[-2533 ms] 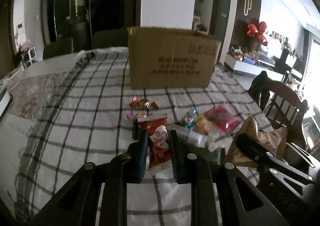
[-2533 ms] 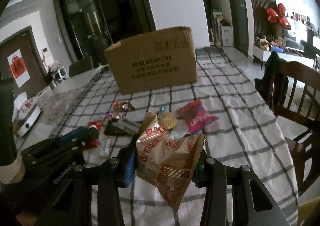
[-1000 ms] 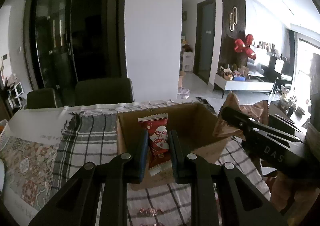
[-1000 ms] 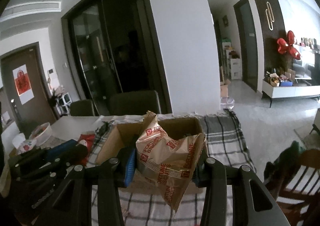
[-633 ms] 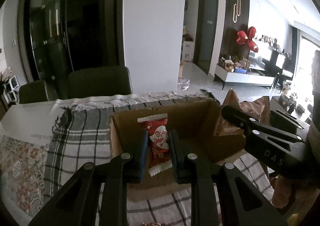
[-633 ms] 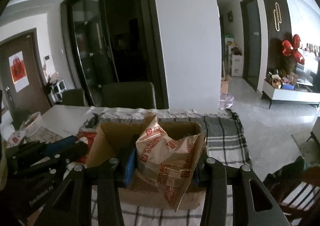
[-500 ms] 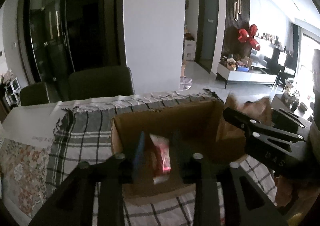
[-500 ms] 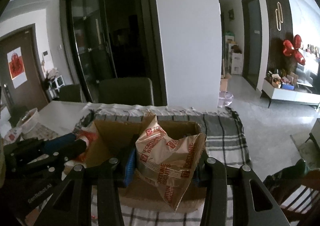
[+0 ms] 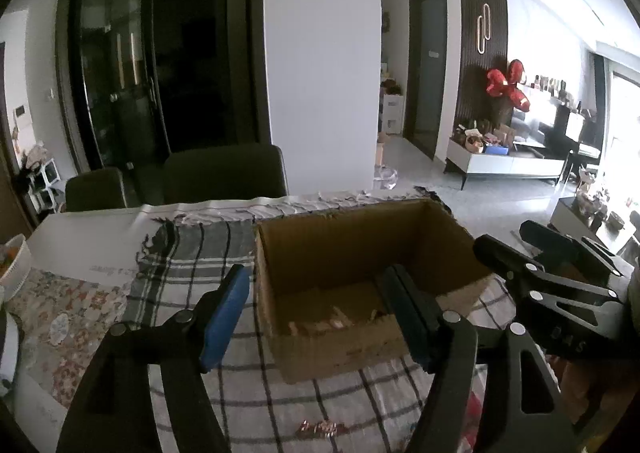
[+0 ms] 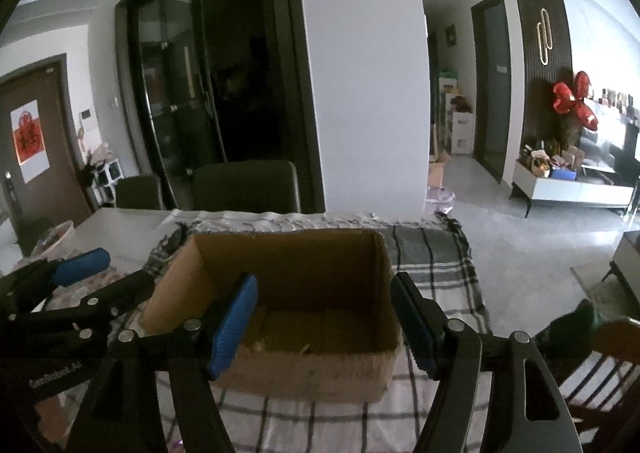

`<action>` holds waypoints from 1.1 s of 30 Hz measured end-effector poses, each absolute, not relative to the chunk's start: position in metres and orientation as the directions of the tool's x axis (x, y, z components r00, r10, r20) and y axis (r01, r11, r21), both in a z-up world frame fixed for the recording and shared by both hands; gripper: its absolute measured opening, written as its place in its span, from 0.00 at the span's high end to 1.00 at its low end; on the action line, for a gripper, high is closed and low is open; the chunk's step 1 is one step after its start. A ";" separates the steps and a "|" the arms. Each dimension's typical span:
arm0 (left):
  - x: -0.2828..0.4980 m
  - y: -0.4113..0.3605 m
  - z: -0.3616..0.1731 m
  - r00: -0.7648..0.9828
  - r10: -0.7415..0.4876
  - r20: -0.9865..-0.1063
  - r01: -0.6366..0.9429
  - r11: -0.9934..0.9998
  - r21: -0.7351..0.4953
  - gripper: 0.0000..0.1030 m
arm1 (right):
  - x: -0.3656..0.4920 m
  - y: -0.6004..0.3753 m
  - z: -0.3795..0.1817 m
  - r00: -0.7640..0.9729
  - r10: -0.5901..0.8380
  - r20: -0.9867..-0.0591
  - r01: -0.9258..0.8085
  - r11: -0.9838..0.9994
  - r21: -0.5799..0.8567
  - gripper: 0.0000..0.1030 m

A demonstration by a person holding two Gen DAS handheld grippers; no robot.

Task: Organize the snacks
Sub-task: 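Open both grippers to drop the snacks into the box, then move both tools back toward the remaining snacks on the table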

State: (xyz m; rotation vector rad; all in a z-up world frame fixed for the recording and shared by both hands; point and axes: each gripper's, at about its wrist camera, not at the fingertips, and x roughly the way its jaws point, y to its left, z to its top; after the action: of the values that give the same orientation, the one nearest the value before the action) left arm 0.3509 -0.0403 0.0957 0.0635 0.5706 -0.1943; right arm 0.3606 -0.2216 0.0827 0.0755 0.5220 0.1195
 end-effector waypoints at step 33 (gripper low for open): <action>0.187 -0.016 0.062 0.849 -0.065 -0.525 0.106 0.993 0.050 0.18 | 0.201 -0.184 0.063 0.876 0.207 -0.435 -0.231 0.973 -0.002 0.32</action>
State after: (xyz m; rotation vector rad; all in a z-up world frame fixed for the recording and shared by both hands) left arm 0.1872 -0.0164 0.0619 0.0779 0.5503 -0.0901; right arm 0.2012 -0.1843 0.0627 -0.0542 0.4481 0.2285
